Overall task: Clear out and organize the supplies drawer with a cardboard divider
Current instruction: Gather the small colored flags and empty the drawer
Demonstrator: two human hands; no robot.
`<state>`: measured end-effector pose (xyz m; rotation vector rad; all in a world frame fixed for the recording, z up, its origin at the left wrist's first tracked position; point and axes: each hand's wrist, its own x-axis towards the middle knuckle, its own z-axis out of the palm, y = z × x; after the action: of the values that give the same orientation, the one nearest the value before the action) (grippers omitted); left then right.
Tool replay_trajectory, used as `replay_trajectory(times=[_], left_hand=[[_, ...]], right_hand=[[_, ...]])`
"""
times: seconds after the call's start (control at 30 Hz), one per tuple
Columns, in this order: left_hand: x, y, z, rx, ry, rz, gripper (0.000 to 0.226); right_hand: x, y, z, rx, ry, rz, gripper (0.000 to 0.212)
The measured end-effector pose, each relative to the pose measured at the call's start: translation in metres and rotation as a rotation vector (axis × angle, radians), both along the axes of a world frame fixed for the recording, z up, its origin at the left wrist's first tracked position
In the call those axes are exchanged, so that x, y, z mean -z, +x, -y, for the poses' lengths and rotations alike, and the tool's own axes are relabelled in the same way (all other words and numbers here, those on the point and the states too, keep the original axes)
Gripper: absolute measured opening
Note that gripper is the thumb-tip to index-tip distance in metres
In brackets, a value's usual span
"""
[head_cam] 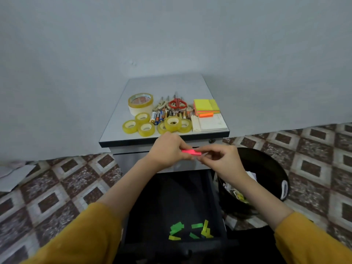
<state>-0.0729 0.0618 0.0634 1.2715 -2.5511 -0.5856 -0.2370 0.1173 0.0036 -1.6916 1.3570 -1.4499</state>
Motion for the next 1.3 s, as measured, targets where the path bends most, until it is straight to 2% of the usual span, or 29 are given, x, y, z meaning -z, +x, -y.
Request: replay_trajectory(times=[0.2,0.33,0.5,0.73,0.9,1.03,1.3], left_hand=[[-0.004,-0.006,-0.004,0.028,-0.033,-0.033,0.021],[-0.006,-0.008,-0.005,0.025,-0.031,-0.058,0.021],[-0.008,-0.010,-0.004,0.026,-0.056,-0.091,0.022],[-0.002,-0.001,0.010,-0.058,-0.086,-0.152,0.061],[0.012,0.006,0.020,-0.118,-0.037,-0.003,0.062],[0.019,0.008,0.028,-0.132,0.020,0.091,0.065],[0.033,0.012,0.035,-0.132,0.047,0.127,0.066]], right_hand=[[-0.008,-0.006,-0.006,0.000,0.021,0.031,0.028],[-0.011,-0.009,-0.007,0.022,-0.007,-0.020,0.018],[-0.018,-0.013,-0.004,0.020,-0.057,-0.046,0.017],[-0.033,-0.033,0.020,0.125,-0.055,-0.059,0.025],[-0.043,-0.051,0.063,0.265,-0.027,-0.094,0.021],[-0.041,-0.058,0.089,0.277,0.041,-0.185,0.017],[-0.028,-0.062,0.112,0.296,0.133,-0.350,0.014]])
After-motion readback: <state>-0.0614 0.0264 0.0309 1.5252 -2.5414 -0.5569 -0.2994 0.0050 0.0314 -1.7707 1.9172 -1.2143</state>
